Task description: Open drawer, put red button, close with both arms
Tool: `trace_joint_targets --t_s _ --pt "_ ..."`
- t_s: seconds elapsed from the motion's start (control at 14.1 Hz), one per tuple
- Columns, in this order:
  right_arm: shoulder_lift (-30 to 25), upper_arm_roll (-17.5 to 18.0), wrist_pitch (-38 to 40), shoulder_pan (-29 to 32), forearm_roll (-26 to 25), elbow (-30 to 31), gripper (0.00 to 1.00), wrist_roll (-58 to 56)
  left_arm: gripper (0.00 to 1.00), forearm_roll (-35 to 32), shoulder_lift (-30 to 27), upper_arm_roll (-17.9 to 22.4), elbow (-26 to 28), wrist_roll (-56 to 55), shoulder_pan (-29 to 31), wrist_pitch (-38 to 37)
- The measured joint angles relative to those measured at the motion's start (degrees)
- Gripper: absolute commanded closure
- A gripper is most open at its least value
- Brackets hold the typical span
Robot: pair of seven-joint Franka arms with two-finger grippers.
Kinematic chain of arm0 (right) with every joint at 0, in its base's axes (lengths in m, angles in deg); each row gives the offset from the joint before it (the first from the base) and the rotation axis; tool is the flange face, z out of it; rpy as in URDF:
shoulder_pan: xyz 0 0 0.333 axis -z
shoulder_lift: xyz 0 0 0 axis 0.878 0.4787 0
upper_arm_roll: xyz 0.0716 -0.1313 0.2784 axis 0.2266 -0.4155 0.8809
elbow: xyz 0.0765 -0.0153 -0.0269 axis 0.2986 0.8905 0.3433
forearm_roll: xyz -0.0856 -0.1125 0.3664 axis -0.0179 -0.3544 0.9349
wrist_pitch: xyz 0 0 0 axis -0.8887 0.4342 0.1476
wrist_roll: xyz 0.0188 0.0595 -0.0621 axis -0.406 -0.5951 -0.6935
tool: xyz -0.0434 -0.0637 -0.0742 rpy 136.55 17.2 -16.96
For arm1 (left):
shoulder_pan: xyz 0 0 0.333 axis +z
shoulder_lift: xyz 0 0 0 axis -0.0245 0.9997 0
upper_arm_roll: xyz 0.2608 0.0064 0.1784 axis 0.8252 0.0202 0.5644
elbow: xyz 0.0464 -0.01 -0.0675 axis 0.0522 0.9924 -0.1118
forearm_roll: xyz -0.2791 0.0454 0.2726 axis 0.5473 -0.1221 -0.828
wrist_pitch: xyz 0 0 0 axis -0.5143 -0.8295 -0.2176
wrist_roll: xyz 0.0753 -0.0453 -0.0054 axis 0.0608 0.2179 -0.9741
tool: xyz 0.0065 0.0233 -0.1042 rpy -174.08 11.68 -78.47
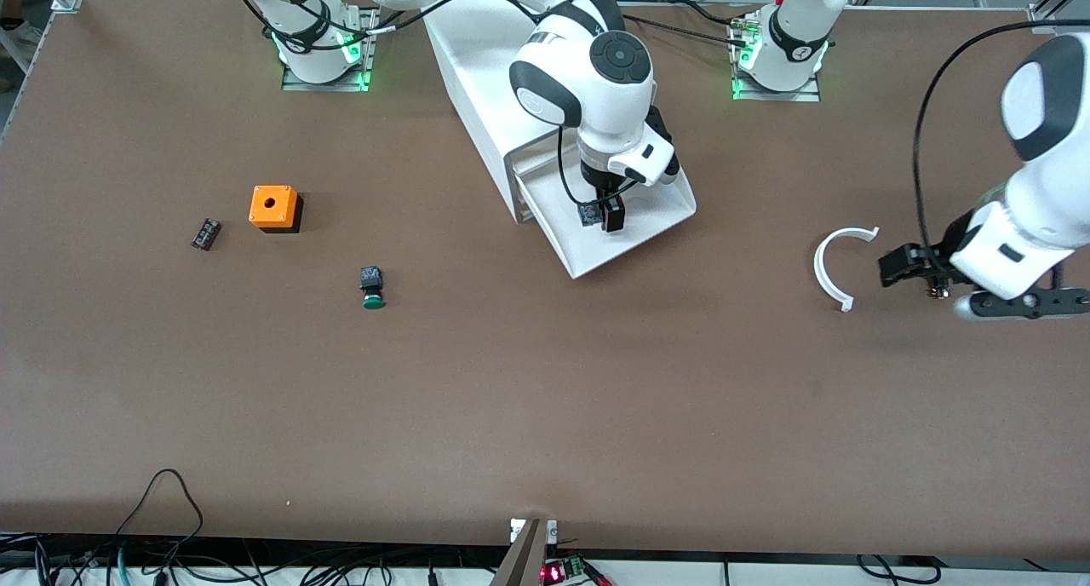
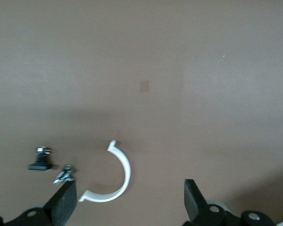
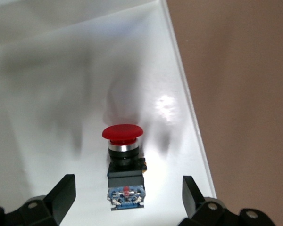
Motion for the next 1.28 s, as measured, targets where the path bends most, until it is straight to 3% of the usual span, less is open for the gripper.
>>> trace_joint_targets --t_s 0.21,0.5,0.92,1.28 --pt "-4.55 -1.09 0.16 2.07 -0.15 -1.54 0.00 11.69 0.00 1.19 0.83 -1.64 4.50 -6.77 -1.61 6.93" --pt "-10.09 -2.79 0.25 10.29 -0.10 -1.60 0.00 28.19 0.00 1.45 3.29 -3.09 9.75 -19.66 -6.16 15.94" --pt "-12.74 -7.14 1.03 19.93 5.01 2.77 0.00 56.59 0.00 1.46 10.25 -4.03 11.45 -44.30 -15.72 24.03" --pt "-14.07 -10.78 9.52 25.79 6.19 6.25 0.00 61.76 0.00 1.46 12.62 -4.64 14.16 -48.71 -19.87 27.19"
